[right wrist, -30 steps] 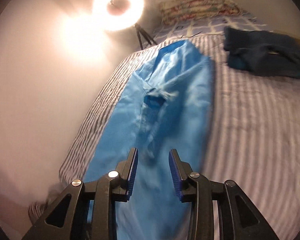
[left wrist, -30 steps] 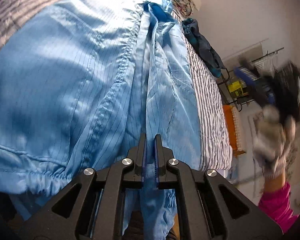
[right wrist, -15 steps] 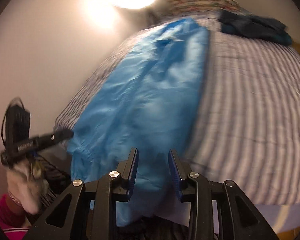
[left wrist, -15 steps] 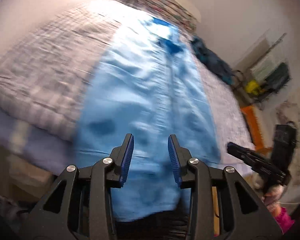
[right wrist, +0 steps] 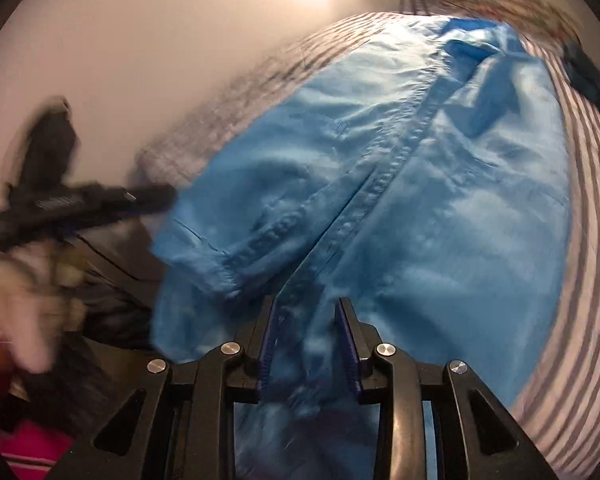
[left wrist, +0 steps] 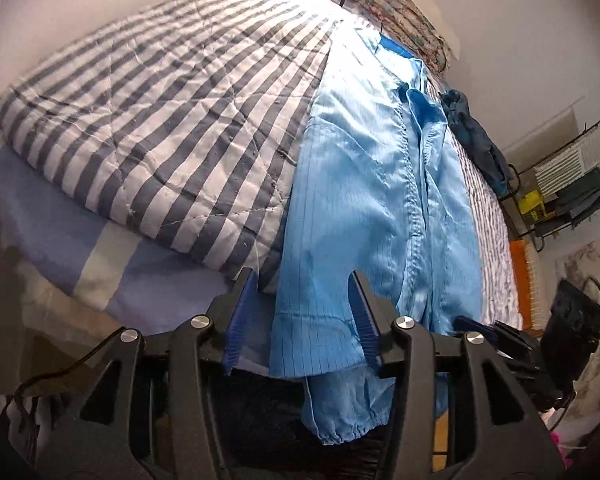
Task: Fold large clothes
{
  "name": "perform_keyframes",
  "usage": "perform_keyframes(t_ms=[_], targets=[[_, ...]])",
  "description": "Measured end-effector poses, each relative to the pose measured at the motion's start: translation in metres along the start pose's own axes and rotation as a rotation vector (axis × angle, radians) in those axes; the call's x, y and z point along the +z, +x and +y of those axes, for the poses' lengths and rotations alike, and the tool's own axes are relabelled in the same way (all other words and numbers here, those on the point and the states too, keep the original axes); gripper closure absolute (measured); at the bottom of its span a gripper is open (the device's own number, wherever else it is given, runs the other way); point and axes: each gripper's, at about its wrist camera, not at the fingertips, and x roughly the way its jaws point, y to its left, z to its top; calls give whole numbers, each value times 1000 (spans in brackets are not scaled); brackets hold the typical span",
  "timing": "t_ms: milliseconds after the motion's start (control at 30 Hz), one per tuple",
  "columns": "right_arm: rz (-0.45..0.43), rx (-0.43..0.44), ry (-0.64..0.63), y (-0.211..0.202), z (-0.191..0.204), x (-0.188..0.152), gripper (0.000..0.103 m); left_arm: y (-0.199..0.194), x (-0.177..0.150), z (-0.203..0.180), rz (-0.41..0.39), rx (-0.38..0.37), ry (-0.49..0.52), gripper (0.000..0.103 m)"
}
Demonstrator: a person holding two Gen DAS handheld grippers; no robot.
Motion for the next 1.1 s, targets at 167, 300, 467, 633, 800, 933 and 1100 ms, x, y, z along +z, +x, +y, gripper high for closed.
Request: perform_keyframes(t_ms=[167, 300, 467, 633, 800, 933, 1100], targets=[[-119, -29, 170, -58, -47, -23, 50, 12, 12, 14, 40, -58, -78, 55], [-135, -28, 340, -70, -88, -45, 50, 27, 10, 17, 93, -118, -125, 55], [-109, 68, 446, -49, -104, -62, 52, 32, 5, 2, 133, -142, -55, 78], [-81, 166, 433, -37, -96, -55, 68, 28, 5, 7, 136, -183, -105, 78], [-88, 194, 482, -35, -105, -61, 60, 37, 1, 9, 181, -191, -129, 64], [-62, 281, 502, -26, -103, -71, 60, 43, -8, -4, 224, -179, -47, 66], [-25, 299, 459, -15, -91, -62, 78, 48, -12, -7, 254, -206, -41, 95]])
